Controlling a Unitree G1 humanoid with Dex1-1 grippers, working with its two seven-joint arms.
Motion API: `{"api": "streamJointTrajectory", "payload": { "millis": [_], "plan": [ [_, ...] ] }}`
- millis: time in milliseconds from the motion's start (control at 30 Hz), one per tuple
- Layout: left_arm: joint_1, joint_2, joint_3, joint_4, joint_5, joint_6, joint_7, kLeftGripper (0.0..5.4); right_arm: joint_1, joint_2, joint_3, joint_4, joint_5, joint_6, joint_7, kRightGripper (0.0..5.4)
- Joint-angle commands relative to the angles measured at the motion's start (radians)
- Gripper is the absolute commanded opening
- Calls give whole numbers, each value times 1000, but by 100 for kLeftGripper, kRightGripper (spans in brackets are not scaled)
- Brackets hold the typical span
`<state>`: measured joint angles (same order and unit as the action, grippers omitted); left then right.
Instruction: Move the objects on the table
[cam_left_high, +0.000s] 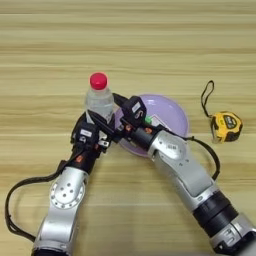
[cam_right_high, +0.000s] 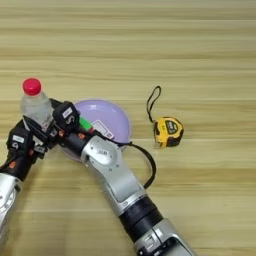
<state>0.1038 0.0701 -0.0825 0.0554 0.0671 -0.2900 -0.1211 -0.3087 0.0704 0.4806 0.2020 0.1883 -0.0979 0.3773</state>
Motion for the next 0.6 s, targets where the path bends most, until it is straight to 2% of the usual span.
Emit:
{"api": "streamJointTrajectory", "payload": {
  "millis": [33,600],
  "plan": [
    [-42,-5,-6,-30,2,-14,4,380,3,67,-2,3,-5,18,4,316],
    [-43,-2,-9,-22,8,-15,8,527,-19,68,-40,-18,-2,18,-8,297]
  ]
}}
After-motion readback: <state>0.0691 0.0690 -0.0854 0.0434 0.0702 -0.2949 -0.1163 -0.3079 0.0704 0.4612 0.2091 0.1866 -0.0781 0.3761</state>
